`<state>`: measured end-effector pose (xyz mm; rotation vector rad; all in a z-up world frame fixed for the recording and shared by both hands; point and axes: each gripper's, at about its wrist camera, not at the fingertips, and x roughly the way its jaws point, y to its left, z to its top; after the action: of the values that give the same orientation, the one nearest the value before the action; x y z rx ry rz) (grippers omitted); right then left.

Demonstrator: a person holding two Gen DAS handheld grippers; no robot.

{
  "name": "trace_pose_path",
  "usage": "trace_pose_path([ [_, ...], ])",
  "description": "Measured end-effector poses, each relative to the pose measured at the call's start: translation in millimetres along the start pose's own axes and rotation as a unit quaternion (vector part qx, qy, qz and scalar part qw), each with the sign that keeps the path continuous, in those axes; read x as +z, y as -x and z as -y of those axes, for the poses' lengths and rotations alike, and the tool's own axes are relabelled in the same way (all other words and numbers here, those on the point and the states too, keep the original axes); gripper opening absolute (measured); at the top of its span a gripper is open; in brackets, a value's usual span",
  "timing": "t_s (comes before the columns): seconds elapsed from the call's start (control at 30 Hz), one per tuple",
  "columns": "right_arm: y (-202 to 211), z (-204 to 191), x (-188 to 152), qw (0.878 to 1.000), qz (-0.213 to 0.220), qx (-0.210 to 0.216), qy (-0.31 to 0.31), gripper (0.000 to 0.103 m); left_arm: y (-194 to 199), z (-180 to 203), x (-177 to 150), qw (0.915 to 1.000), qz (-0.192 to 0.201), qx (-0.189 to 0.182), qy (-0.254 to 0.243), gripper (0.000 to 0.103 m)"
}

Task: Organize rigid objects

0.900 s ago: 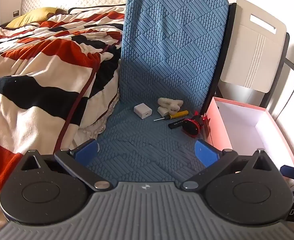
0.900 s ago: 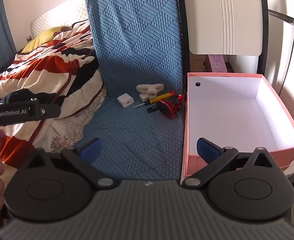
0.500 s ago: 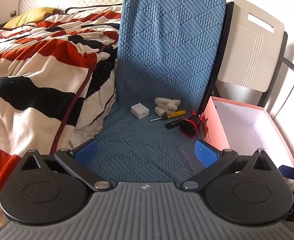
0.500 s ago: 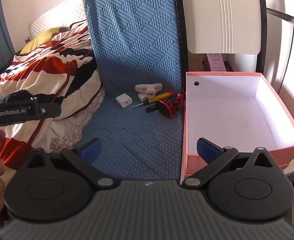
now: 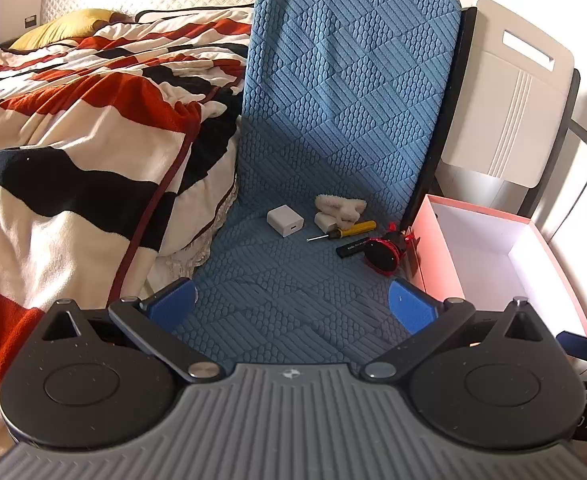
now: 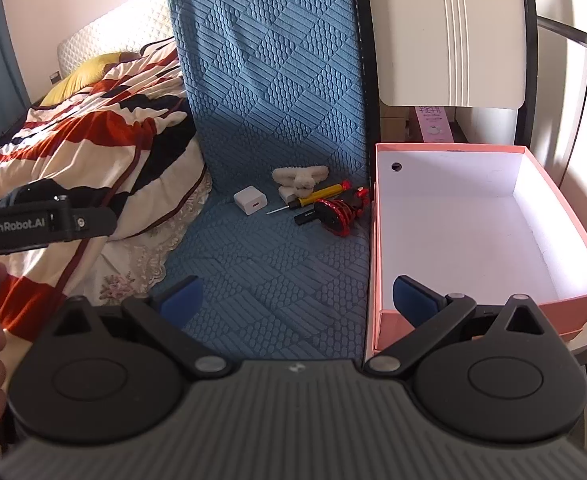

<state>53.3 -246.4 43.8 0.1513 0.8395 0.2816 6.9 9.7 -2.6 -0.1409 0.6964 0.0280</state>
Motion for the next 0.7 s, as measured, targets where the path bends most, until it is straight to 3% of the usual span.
trace_pose_path([
  [0.7,-4.5,2.0,0.5,1.0,-0.013,0.004,-0.006,0.103,-2.2,1.3,-2.3,1.0,-0.004,0.001,-0.005,0.103],
])
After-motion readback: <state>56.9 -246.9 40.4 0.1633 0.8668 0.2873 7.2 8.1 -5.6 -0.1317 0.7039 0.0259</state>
